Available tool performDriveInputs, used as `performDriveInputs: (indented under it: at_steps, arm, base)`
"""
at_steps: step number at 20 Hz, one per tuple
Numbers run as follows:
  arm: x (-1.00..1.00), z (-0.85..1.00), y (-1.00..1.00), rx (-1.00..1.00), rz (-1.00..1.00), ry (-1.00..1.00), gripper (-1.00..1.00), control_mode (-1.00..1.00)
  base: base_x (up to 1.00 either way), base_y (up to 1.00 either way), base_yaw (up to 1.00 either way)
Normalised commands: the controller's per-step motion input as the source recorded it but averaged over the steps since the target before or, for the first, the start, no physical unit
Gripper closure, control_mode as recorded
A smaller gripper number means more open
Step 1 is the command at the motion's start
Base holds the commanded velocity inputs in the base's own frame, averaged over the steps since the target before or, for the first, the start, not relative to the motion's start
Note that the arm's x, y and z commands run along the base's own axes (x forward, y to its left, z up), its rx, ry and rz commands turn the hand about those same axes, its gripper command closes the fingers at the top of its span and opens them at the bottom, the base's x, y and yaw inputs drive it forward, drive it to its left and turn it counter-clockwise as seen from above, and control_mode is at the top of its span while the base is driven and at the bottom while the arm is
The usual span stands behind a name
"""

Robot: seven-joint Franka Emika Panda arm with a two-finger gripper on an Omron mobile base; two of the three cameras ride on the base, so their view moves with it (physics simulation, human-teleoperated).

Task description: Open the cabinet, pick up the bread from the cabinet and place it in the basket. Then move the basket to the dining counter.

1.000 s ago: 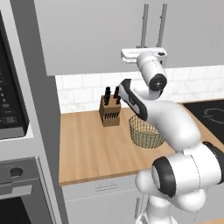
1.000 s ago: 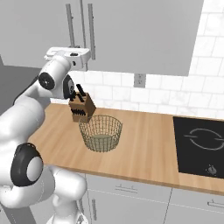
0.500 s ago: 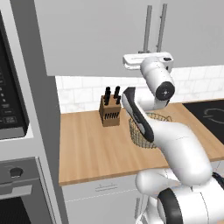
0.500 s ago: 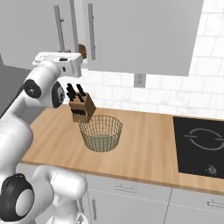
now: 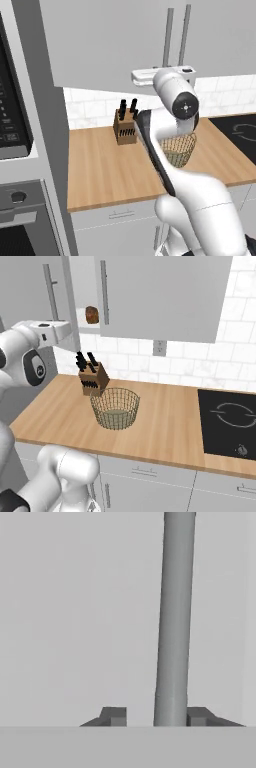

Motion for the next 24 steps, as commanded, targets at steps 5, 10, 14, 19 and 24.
performDriveInputs:
  at_steps: [5, 10, 14, 19, 24]
  arm:
    - [-0.58, -0.19, 0.96, 0.00, 0.01, 0.00, 1.00, -1.00]
    - [-0.47, -0.13, 1.00, 0.00, 0.04, 0.00, 1.00, -1.00]
    - [-0.34, -0.18, 1.00, 0.00, 0.07, 0.00, 1.00, -1.00]
    - [-0.26, -0.18, 1.00, 0.00, 0.07, 0.00, 1.00, -1.00]
    - [-0.07, -0.09, 0.96, 0.00, 0.04, 0.00, 1.00, -1.00]
  base:
    - [0.00, 0.00, 0.00]
    - [0.00, 0.00, 0.00]
    - [0.00, 0.00, 0.00]
    - [0.00, 0.00, 0.00]
    - [0.00, 0.00, 0.00]
